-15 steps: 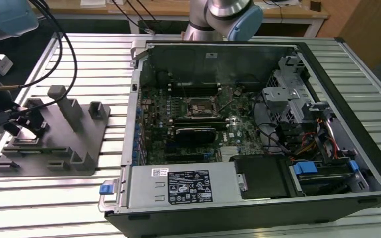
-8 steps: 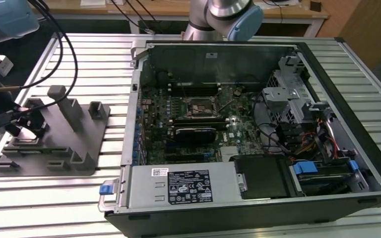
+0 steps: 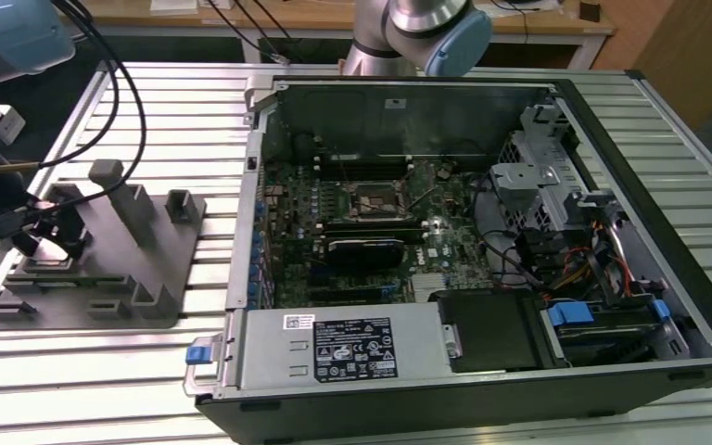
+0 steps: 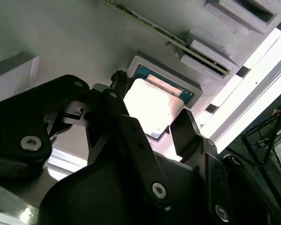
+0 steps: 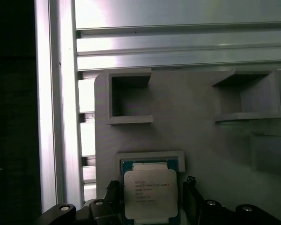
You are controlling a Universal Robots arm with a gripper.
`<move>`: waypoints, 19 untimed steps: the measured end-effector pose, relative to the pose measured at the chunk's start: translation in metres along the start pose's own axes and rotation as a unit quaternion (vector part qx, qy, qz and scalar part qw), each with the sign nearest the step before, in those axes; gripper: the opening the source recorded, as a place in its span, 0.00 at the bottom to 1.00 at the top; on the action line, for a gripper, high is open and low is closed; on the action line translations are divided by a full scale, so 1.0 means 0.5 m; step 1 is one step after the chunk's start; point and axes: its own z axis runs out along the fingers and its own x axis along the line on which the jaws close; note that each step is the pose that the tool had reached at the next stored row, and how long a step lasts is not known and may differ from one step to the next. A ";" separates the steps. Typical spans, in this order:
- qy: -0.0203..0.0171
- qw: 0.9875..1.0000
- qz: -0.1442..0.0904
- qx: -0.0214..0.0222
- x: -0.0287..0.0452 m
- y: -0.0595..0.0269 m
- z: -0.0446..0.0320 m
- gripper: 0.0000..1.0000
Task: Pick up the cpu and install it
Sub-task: 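Pick up the cpu and move it towards the insertion slot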
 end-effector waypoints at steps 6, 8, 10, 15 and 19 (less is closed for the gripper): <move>0.000 1.000 0.000 0.000 0.000 0.000 0.000 0.65; 0.000 1.000 0.000 0.000 0.000 0.000 0.000 0.65; 0.000 1.000 0.000 0.000 0.000 0.000 0.000 0.63; 0.000 1.000 0.000 0.000 0.000 0.000 0.000 0.55; 0.000 1.000 0.000 0.000 0.000 0.000 0.000 0.55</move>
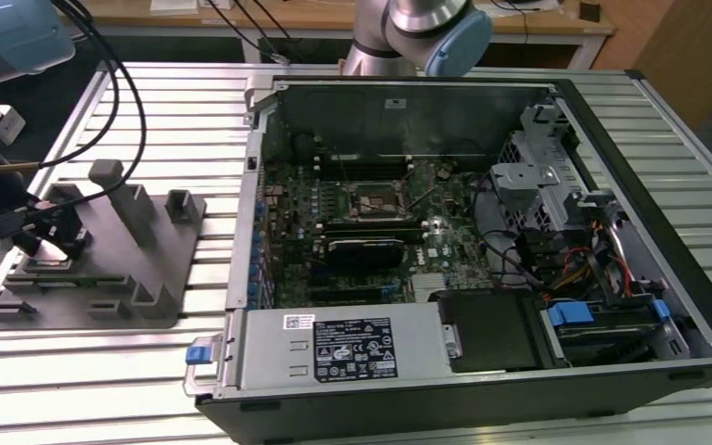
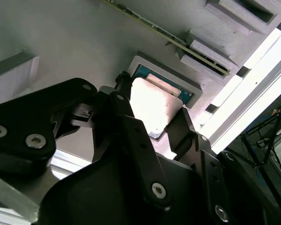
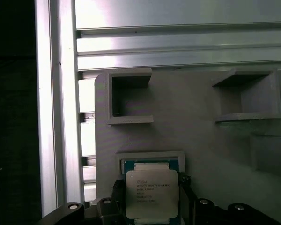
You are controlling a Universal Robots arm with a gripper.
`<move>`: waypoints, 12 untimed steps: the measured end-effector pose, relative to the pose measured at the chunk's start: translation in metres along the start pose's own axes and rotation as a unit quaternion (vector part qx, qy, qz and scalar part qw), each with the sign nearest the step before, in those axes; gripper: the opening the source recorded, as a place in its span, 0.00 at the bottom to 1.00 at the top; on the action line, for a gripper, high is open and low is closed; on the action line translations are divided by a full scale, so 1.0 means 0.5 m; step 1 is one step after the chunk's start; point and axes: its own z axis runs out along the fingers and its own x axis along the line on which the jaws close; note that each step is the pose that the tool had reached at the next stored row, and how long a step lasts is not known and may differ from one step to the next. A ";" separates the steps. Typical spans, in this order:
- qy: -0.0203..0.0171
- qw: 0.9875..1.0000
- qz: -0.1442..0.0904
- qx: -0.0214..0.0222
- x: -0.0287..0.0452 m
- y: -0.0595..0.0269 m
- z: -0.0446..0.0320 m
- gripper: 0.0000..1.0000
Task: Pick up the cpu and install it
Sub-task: 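Pick up the cpu and move it towards the insertion slot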
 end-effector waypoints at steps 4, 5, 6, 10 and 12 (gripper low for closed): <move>0.000 1.000 0.000 0.000 0.000 0.000 -0.002 0.55; 0.000 1.000 0.000 0.000 0.000 0.000 -0.002 0.55; 0.000 1.000 0.000 0.000 0.000 0.000 -0.002 0.55; 0.000 1.000 0.000 0.000 0.000 0.000 -0.003 0.55; 0.000 1.000 0.000 0.000 0.000 0.000 -0.003 0.55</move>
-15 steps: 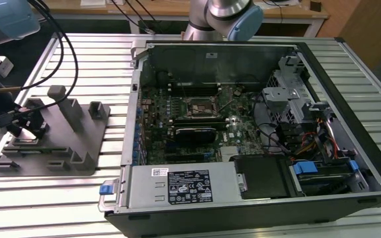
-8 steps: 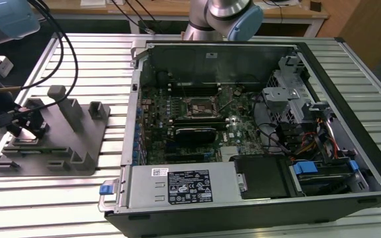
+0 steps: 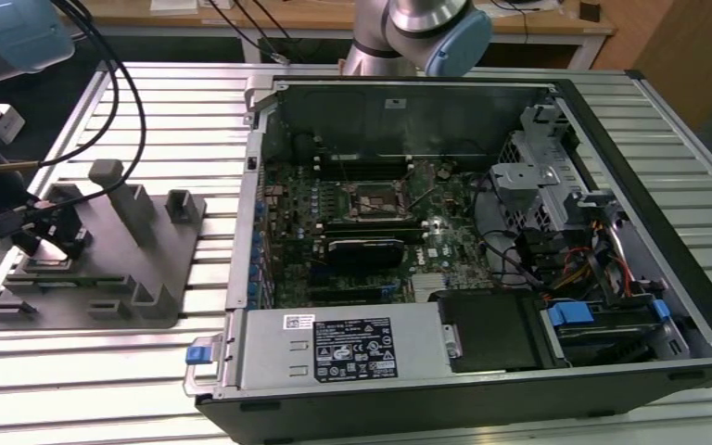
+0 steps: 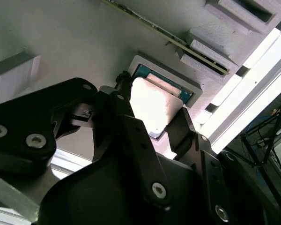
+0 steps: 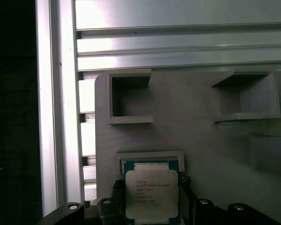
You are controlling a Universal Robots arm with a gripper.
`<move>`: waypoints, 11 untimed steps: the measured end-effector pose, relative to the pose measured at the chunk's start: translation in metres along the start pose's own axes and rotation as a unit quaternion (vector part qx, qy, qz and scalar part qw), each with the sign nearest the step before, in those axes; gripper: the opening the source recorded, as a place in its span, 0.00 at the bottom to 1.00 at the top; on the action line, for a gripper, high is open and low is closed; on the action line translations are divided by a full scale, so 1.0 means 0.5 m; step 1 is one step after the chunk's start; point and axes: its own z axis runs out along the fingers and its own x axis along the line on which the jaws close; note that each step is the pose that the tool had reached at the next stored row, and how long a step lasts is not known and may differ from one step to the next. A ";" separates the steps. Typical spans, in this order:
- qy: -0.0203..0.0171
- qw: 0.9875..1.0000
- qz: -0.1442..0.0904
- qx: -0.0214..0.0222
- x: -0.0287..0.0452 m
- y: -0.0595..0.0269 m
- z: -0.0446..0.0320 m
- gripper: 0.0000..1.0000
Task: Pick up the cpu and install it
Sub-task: 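Pick up the cpu and move it towards the insertion slot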
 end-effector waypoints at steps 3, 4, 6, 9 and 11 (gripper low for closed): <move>0.000 1.000 0.000 0.000 0.000 0.000 0.000 0.61; 0.000 1.000 0.000 0.000 0.000 0.000 0.000 0.61; 0.000 1.000 0.000 0.000 0.000 0.000 0.000 0.67; 0.000 1.000 0.000 0.000 0.000 0.000 0.000 0.67; 0.000 1.000 0.000 0.000 0.000 0.000 -0.001 0.67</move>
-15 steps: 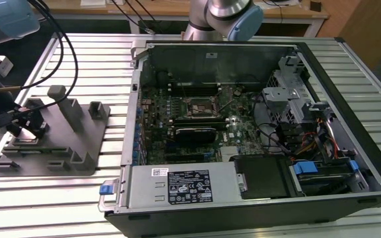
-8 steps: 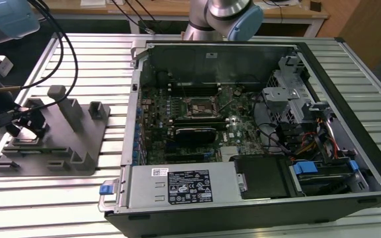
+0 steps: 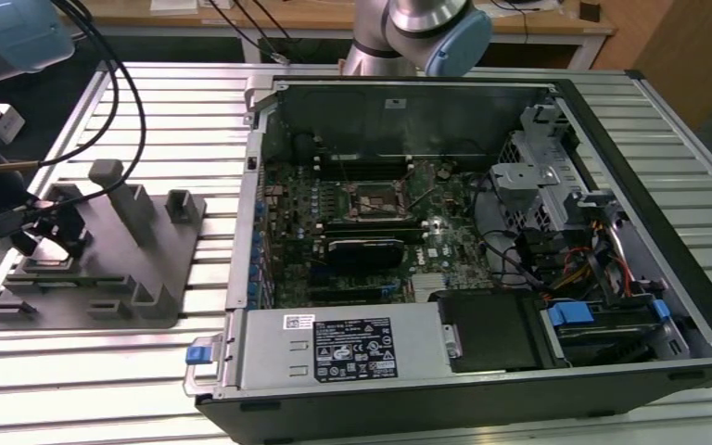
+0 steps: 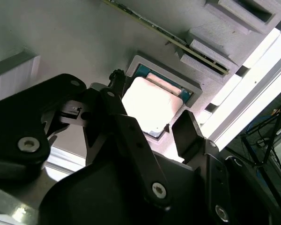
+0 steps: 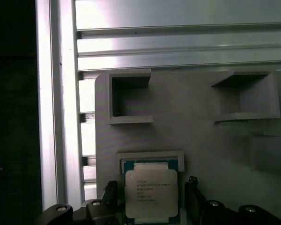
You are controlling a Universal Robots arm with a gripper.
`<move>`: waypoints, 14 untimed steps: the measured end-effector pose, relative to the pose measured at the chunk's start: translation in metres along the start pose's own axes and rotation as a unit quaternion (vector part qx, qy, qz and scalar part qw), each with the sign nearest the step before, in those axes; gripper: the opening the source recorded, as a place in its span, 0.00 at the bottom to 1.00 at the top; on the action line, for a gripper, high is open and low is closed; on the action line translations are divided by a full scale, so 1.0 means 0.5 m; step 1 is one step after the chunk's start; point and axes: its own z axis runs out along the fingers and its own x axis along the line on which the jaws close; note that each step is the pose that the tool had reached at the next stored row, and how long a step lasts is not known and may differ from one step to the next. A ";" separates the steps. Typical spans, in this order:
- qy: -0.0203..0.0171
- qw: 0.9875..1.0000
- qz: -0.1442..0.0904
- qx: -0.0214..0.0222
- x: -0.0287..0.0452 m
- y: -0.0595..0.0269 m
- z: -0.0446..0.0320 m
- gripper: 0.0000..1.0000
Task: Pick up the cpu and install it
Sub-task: 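Pick up the cpu and move it towards the insertion slot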
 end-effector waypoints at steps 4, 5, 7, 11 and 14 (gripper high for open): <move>0.000 1.000 0.000 0.000 0.000 0.000 0.000 0.60; 0.000 1.000 0.000 0.000 0.000 0.000 0.000 0.54; 0.000 1.000 0.000 0.000 0.000 0.000 0.000 0.54; 0.000 1.000 0.000 0.000 0.000 0.000 0.000 0.54; 0.000 1.000 0.000 0.000 0.000 0.000 -0.003 0.54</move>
